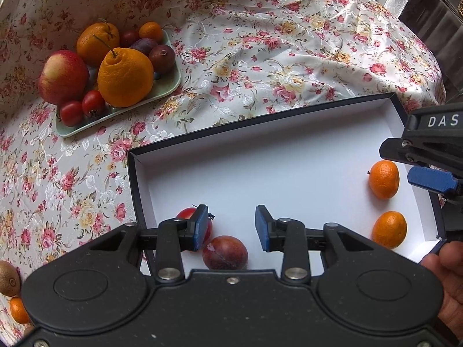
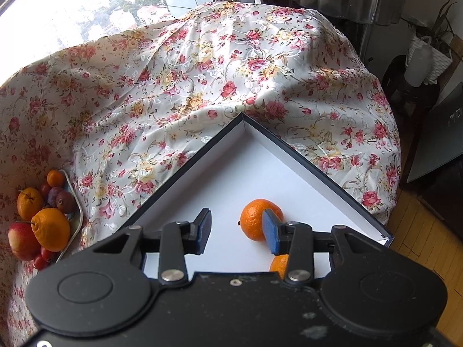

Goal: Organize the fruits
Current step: 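Move the left tool to a brown kiwi while the right tool reaches a red tomato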

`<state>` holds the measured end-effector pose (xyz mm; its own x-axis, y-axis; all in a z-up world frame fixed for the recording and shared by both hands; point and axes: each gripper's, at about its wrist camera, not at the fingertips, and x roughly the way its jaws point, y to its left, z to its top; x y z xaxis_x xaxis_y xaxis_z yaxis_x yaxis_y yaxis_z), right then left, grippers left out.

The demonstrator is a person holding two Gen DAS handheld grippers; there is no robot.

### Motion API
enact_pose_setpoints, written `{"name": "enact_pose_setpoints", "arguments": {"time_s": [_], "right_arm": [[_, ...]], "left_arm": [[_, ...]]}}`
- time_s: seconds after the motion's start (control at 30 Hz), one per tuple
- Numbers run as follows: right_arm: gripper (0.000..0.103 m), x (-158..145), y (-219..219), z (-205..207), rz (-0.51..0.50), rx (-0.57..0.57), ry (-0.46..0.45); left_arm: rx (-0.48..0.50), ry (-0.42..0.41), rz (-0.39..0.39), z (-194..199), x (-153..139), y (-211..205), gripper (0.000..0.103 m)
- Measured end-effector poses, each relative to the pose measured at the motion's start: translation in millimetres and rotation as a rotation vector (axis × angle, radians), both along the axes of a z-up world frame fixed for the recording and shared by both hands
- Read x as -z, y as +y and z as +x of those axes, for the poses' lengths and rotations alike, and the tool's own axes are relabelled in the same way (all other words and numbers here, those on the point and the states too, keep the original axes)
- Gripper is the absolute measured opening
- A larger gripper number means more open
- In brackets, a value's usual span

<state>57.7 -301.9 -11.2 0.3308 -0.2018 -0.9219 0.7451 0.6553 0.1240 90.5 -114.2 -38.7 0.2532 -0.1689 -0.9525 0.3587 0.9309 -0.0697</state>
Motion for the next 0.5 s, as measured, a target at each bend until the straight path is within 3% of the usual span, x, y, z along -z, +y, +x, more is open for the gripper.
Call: {"name": "enact_pose_setpoints", "arguments": {"time_s": [0.5], "right_arm": [[0.043,-12,65,18,0.026,-0.125,-0.013]], "left_arm": [[-0.121,0.051,-0.025,1,-10,62,0.045]]}}
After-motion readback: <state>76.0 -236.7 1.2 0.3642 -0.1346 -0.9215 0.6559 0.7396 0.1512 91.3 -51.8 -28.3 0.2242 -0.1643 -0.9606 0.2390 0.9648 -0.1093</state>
